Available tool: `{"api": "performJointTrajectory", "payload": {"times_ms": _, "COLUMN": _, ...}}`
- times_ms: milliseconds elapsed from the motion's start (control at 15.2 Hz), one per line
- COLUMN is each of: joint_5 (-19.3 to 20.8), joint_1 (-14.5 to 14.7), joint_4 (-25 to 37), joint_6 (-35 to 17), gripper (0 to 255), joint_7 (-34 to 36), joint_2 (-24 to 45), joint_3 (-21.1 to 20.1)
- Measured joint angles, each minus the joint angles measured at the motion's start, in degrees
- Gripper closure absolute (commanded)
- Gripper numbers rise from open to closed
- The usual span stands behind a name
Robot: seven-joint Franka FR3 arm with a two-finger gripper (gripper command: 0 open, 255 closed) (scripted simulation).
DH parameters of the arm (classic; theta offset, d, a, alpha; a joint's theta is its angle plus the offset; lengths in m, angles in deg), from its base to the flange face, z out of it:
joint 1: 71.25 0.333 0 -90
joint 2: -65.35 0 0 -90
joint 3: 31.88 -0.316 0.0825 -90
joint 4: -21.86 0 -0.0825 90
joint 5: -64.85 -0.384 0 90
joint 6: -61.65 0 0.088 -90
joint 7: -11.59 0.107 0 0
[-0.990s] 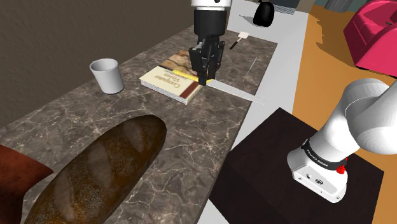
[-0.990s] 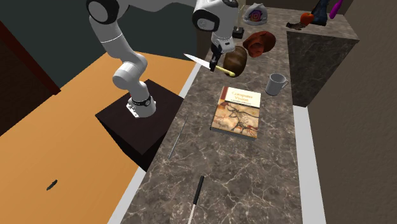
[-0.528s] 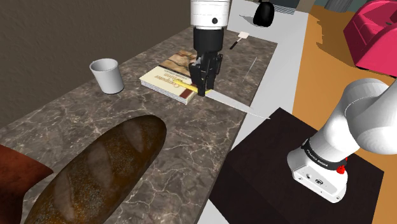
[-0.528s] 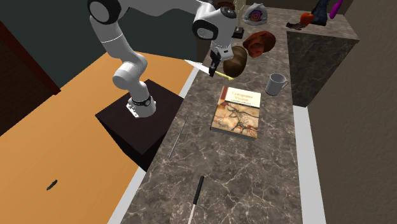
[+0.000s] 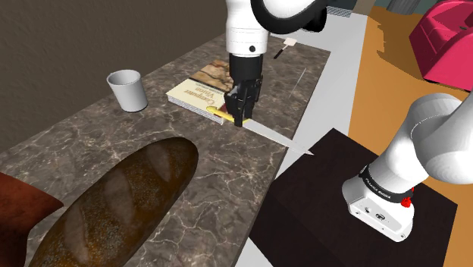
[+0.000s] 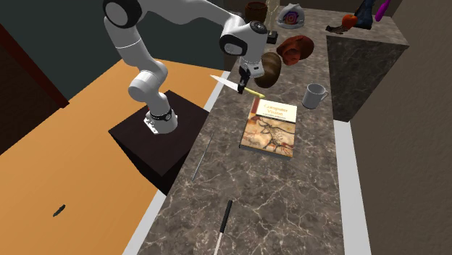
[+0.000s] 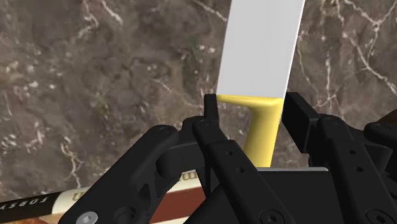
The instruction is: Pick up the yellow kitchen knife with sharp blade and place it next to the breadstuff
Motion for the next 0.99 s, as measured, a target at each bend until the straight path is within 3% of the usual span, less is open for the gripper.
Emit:
{"api": "performJointTrajectory", "payload": {"times_ms": 528, "joint_5": -0.3, "joint_1": 0.2, "joint_4": -3.6, "joint_6": -6.2, "gripper": 255, "joint_7": -0.9, "joint_2": 2.6, "joint_3": -0.3}}
{"api": "performJointTrajectory", "payload": {"times_ms": 990, "joint_5": -0.4, "joint_1": 0.2, "joint_4": -3.9, "joint_6": -7.0, "gripper": 255, "joint_7": -1.1, "joint_2": 2.8, "joint_3": -0.3}}
